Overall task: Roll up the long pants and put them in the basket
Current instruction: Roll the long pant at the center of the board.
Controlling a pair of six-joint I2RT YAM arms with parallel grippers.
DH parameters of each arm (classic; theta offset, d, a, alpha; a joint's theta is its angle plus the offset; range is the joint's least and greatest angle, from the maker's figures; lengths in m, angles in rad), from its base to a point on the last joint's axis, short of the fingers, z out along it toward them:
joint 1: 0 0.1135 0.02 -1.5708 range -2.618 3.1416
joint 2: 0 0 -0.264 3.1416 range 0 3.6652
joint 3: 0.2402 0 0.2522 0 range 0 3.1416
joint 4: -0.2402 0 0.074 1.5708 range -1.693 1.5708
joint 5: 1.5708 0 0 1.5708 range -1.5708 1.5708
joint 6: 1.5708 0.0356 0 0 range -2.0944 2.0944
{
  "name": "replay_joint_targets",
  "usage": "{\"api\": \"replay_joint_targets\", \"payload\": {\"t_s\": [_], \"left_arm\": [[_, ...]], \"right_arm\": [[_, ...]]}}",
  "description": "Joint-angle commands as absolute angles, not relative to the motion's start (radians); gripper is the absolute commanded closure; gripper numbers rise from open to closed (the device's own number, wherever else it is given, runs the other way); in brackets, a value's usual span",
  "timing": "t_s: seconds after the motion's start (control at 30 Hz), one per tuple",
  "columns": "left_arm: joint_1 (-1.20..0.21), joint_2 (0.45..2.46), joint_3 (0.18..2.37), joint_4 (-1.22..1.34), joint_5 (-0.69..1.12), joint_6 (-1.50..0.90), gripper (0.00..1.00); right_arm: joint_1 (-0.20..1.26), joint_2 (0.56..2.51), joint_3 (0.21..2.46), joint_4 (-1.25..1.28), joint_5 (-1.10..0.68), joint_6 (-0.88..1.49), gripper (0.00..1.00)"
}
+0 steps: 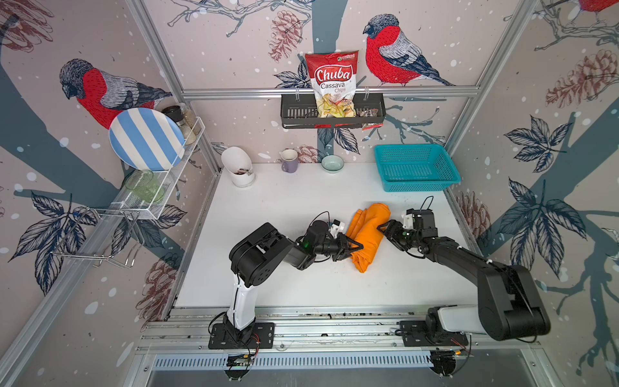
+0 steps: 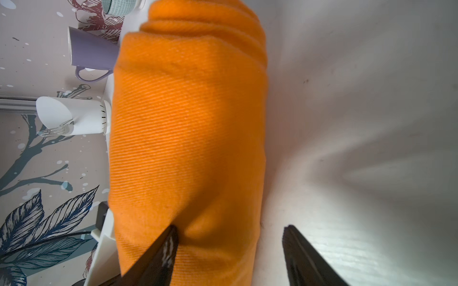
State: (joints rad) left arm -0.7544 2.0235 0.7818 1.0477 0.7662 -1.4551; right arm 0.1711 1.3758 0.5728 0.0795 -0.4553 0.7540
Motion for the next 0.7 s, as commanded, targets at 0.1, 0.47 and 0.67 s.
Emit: {"api": "replay_joint_targets", "payload": {"t_s": [0.1,0.47,0.67], "left_arm": [[-0.746,2.080,0.773,1.232,0.812,-1.606,0.84],[-0.711,2.128,0.763,1.164,0.854,-1.527,0.78],[-0.694,2.130,0.762,1.189,0.885,-1.532,0.78]], "right_arm": [[0.182,1.403,0.492,0.293,-0.507,0.861,0.21],[0.199,1.431,0.389,0.598,-0.604,0.977,0.09],[0.189,1.334,0.373,0.590,-0.621,0.878,0.00]]}}
